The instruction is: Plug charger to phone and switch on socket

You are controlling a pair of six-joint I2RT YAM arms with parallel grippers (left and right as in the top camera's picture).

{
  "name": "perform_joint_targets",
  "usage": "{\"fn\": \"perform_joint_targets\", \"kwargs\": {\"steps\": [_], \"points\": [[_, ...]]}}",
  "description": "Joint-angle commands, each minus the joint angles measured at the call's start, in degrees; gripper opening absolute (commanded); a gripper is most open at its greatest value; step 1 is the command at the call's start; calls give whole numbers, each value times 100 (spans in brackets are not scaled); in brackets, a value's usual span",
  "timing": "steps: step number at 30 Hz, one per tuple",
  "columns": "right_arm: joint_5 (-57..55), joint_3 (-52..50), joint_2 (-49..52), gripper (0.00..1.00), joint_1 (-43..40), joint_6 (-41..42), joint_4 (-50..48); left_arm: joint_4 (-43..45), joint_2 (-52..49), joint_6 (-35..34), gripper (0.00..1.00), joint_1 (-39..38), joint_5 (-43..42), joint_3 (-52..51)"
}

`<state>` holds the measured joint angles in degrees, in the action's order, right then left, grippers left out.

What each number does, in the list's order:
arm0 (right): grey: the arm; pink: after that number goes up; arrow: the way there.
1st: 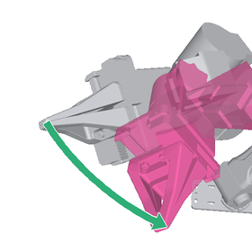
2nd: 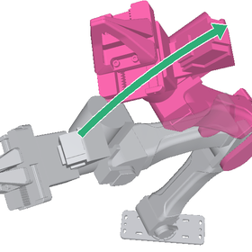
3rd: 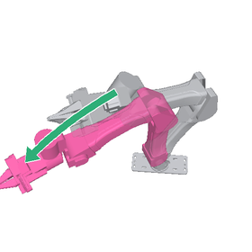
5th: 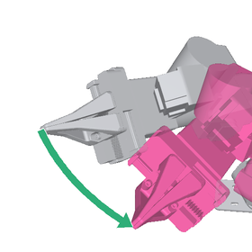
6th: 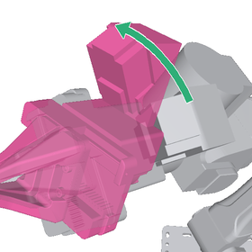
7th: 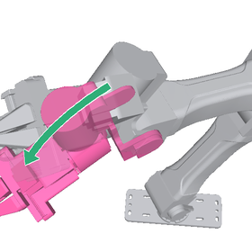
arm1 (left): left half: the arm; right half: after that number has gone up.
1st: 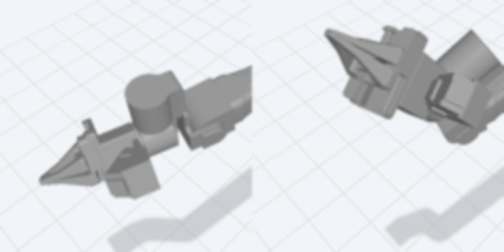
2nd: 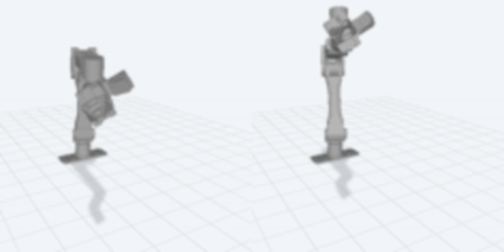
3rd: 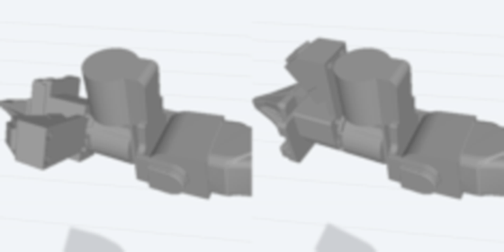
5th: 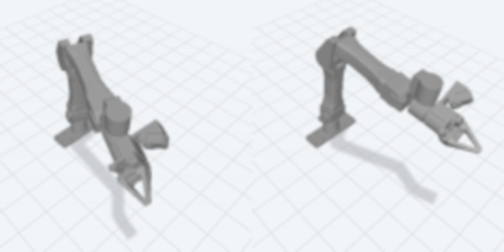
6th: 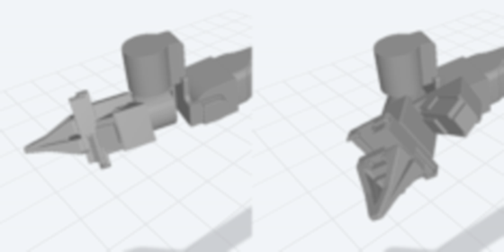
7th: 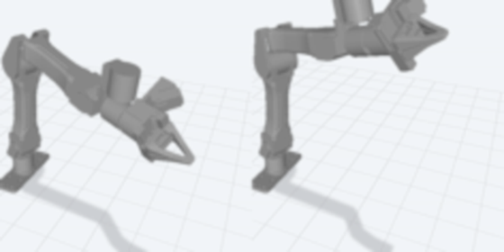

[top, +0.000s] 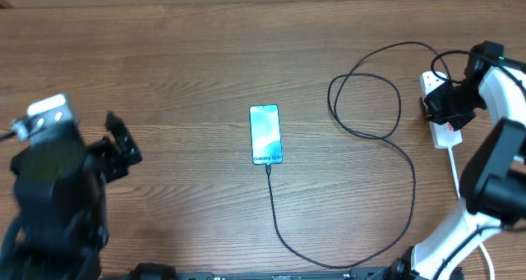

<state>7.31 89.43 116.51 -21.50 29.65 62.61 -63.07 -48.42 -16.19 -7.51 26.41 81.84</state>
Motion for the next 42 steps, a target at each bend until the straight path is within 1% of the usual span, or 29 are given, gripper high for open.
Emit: {"fn": "perform_joint_targets", "kwargs": {"steps": [1,4,7,11,14,17,21,24,26,29,35,37,40,42], "points": [[-122,76,-1504,4,-74,-48,-33,-2,651,-74,100,-22,98,-7],[-107,94,-2538,4,-74,308,-199,0,1110,-74,100,-22,98,-7],[-96,166,-3598,4,-72,634,-693,-2,1580,-74,100,-22,98,-7],[101,195,-4793,4,-66,658,-1788,-15,2238,-74,100,-17,98,-7],[85,195,-5602,4,-68,573,-2603,-17,2780,-72,100,138,101,-4],[87,195,-6199,4,-70,433,-3003,-17,3274,-74,100,404,101,-4],[90,197,-6811,4,-68,79,-2959,-20,3917,-72,100,684,101,-4],[76,205,-7104,4,-70,-214,-2568,-20,4319,-72,100,699,101,-4],[98,210,-7230,4,-68,-208,-2570,-22,4546,-72,100,699,103,-4],[540,201,-7460,4,-70,42,-2496,-76,4795,-74,100,697,103,-4],[1600,192,-8111,4,-74,356,-2524,-1005,4817,-74,100,726,101,70],[1711,192,-8369,4,-74,358,-2546,-1410,4817,-72,100,726,103,55],[1738,192,-8848,5,-74,352,-2564,-2273,4817,-72,100,726,103,39],[1744,192,-9200,6,-74,354,-2564,-2376,4817,-170,100,726,44,39]]}}
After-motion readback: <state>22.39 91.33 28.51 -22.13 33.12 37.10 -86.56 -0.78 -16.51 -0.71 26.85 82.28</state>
